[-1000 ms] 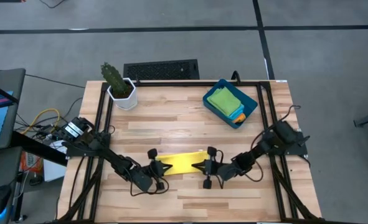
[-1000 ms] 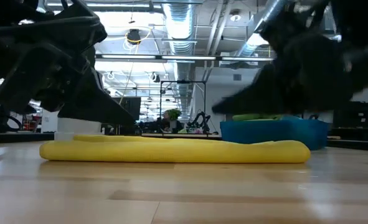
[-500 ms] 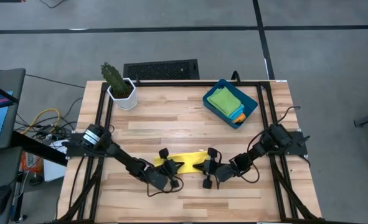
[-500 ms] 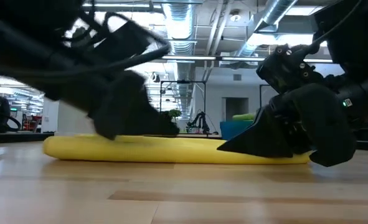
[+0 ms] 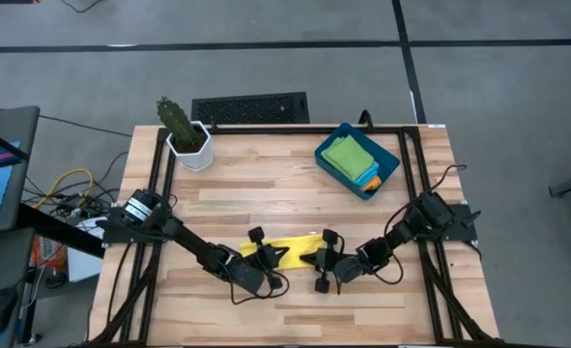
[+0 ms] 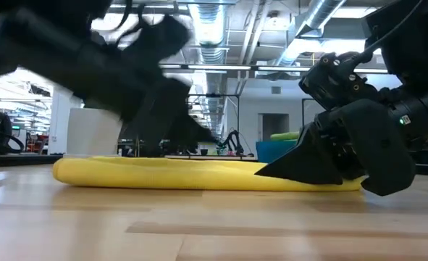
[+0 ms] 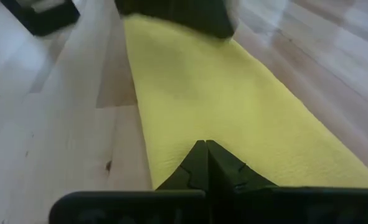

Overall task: Fold microfiber towels
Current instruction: Fold the yellow microfiber towel

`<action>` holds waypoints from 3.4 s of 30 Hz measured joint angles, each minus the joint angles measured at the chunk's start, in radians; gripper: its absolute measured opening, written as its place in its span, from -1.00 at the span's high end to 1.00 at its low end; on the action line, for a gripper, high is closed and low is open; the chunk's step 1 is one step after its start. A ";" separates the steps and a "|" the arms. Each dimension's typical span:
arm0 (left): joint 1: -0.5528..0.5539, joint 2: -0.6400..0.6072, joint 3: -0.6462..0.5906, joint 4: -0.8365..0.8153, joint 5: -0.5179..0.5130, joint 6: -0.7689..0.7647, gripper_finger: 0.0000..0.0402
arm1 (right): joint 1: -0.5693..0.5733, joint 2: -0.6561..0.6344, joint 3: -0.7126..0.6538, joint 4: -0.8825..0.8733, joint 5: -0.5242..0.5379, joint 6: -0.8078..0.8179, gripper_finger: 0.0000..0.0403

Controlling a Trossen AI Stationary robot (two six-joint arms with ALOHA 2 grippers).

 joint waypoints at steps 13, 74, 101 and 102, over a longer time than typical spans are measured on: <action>0.140 0.001 -0.029 -0.050 0.088 -0.095 1.00 | -0.014 0.000 0.000 0.016 0.002 -0.002 0.92; -0.006 -0.076 -0.077 -0.583 -0.030 -0.502 1.00 | -0.078 0.026 0.074 0.015 -0.112 -0.070 0.93; -0.015 0.105 0.166 -0.214 -0.032 -0.266 1.00 | -0.020 -0.064 0.029 -0.060 0.022 -0.028 0.94; -0.014 0.114 0.186 -0.255 -0.038 -0.285 1.00 | -0.017 -0.065 0.029 -0.066 0.033 -0.028 0.94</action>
